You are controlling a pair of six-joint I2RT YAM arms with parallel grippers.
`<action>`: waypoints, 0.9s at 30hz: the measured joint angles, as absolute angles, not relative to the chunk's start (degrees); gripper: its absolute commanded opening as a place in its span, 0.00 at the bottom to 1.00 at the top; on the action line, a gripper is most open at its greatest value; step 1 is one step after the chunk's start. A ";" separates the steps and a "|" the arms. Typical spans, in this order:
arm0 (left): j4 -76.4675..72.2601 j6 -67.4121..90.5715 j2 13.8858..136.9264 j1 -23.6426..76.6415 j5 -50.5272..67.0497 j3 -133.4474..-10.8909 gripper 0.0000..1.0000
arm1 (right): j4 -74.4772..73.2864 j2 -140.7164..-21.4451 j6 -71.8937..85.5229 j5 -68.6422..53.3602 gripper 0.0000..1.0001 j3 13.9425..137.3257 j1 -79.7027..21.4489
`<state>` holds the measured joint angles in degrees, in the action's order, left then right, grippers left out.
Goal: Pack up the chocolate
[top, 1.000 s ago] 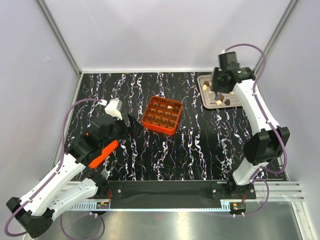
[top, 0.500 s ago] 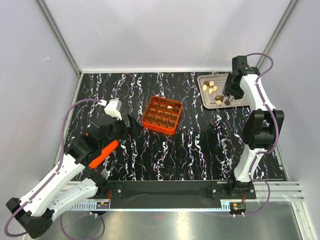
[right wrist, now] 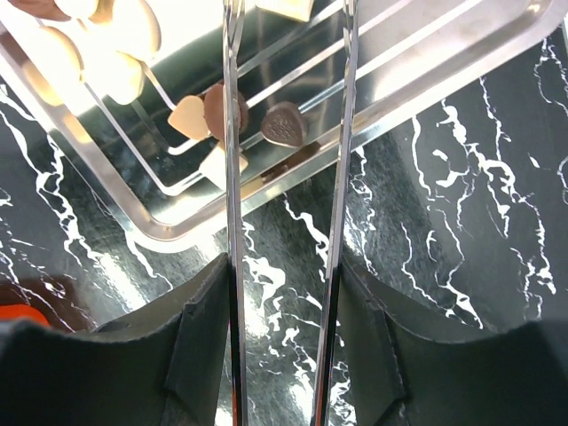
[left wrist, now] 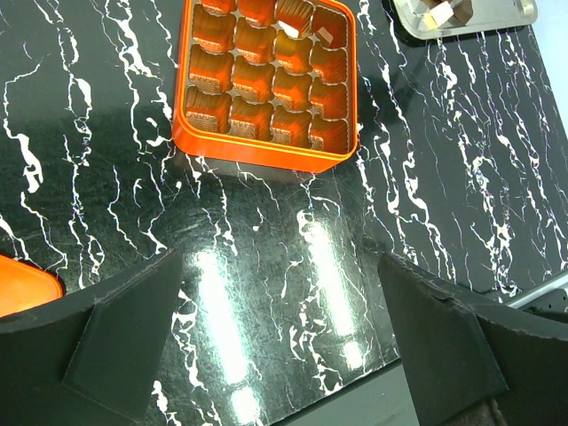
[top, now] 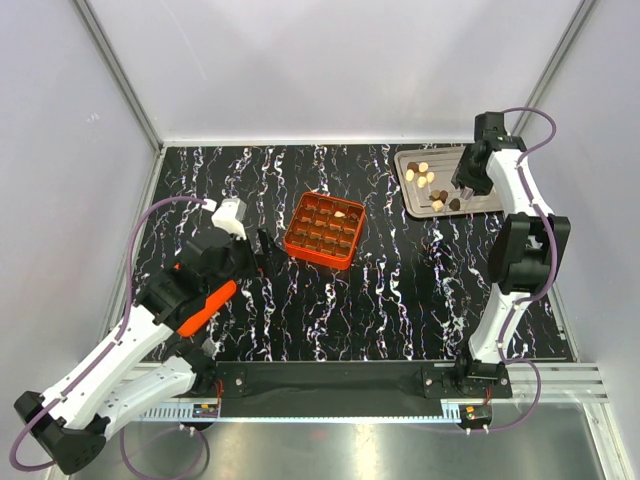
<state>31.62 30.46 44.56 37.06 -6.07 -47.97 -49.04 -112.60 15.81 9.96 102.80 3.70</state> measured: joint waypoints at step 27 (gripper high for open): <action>31.57 30.46 46.65 37.06 -6.09 -47.97 0.99 | -44.77 -115.70 16.69 6.33 0.43 99.68 4.84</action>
